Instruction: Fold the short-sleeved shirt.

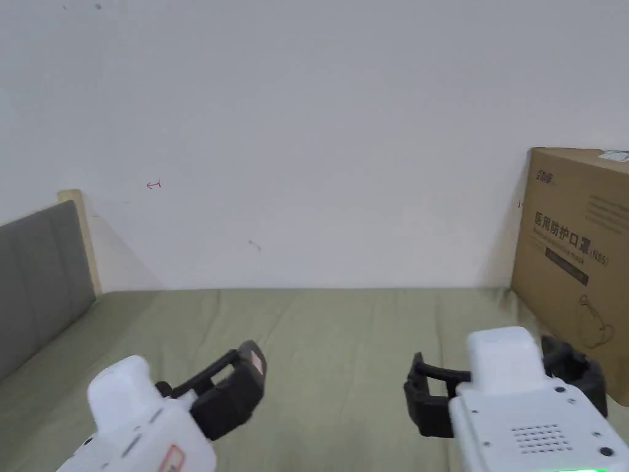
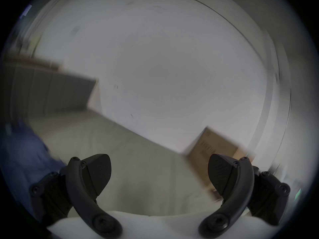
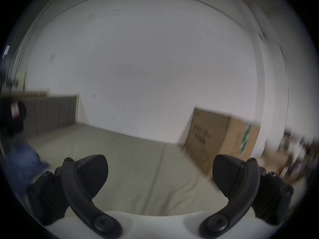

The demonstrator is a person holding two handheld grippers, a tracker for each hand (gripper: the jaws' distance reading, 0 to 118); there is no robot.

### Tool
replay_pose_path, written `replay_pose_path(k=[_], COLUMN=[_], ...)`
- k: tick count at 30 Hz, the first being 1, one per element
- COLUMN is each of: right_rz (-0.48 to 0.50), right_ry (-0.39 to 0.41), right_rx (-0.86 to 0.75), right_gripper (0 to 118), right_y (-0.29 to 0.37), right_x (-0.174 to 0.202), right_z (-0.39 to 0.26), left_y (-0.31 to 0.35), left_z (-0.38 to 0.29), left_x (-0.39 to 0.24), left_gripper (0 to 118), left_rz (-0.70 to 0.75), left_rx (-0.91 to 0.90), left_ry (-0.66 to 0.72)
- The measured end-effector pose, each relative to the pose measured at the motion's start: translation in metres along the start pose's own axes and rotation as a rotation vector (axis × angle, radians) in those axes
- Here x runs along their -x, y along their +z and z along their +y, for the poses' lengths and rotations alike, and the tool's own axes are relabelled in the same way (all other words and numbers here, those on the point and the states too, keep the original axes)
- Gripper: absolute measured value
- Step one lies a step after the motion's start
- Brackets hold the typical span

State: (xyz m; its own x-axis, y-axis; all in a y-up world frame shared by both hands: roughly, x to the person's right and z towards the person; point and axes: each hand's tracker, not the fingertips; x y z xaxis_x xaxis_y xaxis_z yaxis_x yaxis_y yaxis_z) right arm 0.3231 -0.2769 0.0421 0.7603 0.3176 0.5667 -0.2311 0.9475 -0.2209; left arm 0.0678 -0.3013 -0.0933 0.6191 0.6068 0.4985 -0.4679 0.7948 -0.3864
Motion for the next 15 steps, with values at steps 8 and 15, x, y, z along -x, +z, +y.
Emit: replay_pose_path(k=[8,15], right_rz=[-0.024,0.206], right_ry=[1.16,0.523], right_rx=[-0.107,0.105], right_gripper=[118,118], right_y=[0.003,-0.009], right_x=[0.116,0.084], right_z=[-0.053,-0.024], left_y=[0.012,0.004], left_z=[-0.042,-0.017], left_x=[0.071,0.03], left_gripper=[114,114], left_rz=[0.038,0.102], left_rx=[-0.098,-0.032], left_ry=[0.577,0.077])
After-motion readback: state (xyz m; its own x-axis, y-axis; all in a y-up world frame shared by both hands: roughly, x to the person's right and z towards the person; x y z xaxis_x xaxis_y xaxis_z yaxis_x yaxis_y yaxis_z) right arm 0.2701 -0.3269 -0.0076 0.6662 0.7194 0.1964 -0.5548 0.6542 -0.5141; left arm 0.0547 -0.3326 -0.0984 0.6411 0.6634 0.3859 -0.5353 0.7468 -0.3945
